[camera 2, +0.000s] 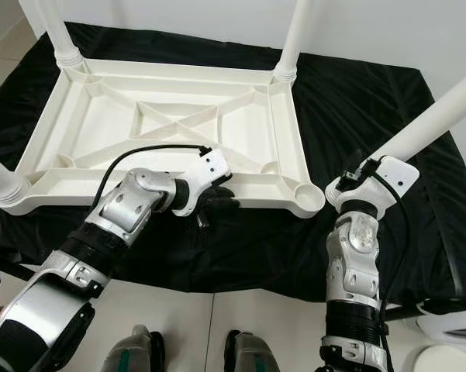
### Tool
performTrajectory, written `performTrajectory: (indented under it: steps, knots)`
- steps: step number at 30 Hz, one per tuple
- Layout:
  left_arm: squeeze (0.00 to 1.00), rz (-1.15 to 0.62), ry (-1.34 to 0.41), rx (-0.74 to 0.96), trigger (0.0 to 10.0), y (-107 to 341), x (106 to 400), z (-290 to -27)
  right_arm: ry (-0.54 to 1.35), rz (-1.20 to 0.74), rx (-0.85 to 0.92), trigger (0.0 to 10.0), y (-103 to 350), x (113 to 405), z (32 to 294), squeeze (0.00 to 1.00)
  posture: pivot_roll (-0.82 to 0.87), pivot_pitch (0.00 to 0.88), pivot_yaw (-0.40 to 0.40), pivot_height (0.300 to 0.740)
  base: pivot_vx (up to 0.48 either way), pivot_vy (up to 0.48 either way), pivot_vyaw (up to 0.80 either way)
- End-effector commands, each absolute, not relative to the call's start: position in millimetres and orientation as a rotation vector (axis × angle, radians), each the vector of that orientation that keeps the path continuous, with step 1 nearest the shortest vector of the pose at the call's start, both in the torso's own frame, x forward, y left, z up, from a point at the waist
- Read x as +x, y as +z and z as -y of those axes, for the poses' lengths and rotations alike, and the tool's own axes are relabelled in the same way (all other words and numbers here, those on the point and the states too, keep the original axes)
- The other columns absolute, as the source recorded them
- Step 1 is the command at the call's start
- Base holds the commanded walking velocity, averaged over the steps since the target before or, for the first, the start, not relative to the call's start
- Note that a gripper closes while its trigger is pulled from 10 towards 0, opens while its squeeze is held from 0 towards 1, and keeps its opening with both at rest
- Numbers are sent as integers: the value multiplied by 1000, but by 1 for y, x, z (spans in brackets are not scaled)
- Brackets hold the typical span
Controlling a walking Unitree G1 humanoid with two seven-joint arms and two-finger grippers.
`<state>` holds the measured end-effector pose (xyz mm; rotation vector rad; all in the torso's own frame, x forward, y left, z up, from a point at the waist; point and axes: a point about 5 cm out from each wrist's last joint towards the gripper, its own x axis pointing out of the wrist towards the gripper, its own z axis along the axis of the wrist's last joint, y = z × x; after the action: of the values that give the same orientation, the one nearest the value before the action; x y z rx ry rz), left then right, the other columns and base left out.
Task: Building children table
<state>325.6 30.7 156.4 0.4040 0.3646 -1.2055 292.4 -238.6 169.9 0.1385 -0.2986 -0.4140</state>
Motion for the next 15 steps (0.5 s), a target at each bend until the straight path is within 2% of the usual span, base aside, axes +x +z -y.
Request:
performTrajectory:
  steps: [1,3,15]
  knots:
    - [0,-381,-761,420,0,135,338,-55,-429,312,128,10000,171,291,242,0,37,126,-29,740,0,0,0]
    - [0,-352,-643,417,0,140,340,-66,-427,312,128,10000,171,292,242,0,38,127,-34,740,0,0,0]
    - [0,-278,-453,408,0,153,331,-93,-414,313,124,10000,173,294,242,0,36,125,-44,740,0,0,0]
